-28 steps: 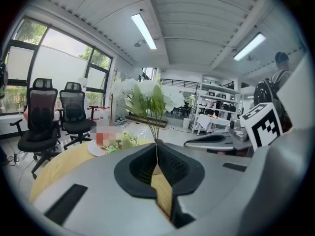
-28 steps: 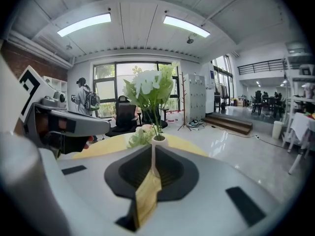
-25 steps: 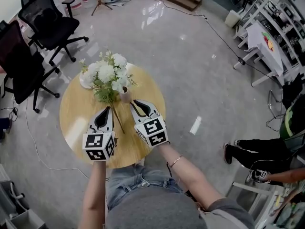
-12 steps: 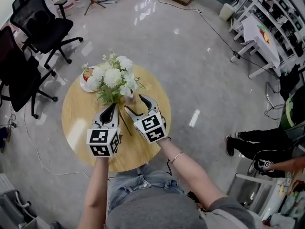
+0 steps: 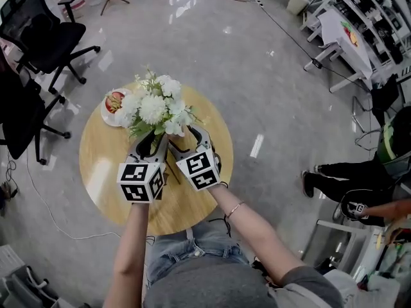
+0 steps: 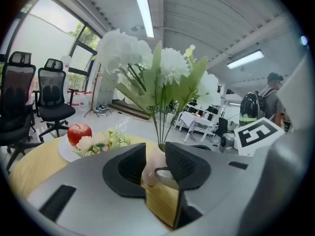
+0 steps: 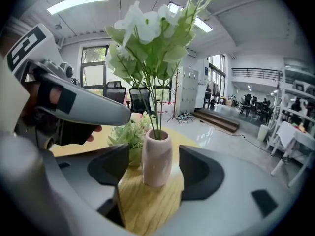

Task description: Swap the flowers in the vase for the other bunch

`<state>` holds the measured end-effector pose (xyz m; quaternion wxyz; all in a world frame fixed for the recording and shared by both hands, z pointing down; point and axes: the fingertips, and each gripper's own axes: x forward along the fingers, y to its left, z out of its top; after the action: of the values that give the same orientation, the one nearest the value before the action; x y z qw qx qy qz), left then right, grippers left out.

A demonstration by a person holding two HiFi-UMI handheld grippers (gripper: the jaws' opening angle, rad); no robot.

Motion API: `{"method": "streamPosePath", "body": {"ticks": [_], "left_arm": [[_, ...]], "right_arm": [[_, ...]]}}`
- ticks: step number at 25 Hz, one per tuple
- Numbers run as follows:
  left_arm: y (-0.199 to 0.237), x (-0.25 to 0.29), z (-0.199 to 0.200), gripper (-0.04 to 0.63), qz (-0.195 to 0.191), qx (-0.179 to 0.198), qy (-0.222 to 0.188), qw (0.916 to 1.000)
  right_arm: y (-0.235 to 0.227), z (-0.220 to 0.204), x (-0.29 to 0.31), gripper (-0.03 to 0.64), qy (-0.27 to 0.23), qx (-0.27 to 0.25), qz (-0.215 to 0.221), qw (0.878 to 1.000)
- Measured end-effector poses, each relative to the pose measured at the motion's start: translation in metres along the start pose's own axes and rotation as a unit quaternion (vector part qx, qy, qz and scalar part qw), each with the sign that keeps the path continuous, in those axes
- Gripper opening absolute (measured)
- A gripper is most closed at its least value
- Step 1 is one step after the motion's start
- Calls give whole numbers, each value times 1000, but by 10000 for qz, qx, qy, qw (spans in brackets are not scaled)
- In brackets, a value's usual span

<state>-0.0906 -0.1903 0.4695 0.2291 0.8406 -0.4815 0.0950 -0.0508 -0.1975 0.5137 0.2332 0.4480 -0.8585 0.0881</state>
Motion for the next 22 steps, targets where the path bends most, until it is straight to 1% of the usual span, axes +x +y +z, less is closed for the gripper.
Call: {"method": "streamPosePath", "body": {"ticks": [3,6,14,18,22], "left_arm": [[0,15,2,140,-168,-50,114,9998],[-3,30,4,163,-338,-96,252,9991],[-5,46,9,163,-478,-181,155,9986],[-9,46,11,156,-678,-111,157,9975],[-16,48,14,146,-808,90,219,9964]], "right_arm": [[-6,5,4,302,57,-174,-202,9996],[-9,5,9,301,77,-186,-260,9995],[-14,-7,16,301,109,-58,-347,9993],[-9,-8,18,301,102,-128,-161,9997],[-10,-10,17,301,98,-256,26,9996]]}}
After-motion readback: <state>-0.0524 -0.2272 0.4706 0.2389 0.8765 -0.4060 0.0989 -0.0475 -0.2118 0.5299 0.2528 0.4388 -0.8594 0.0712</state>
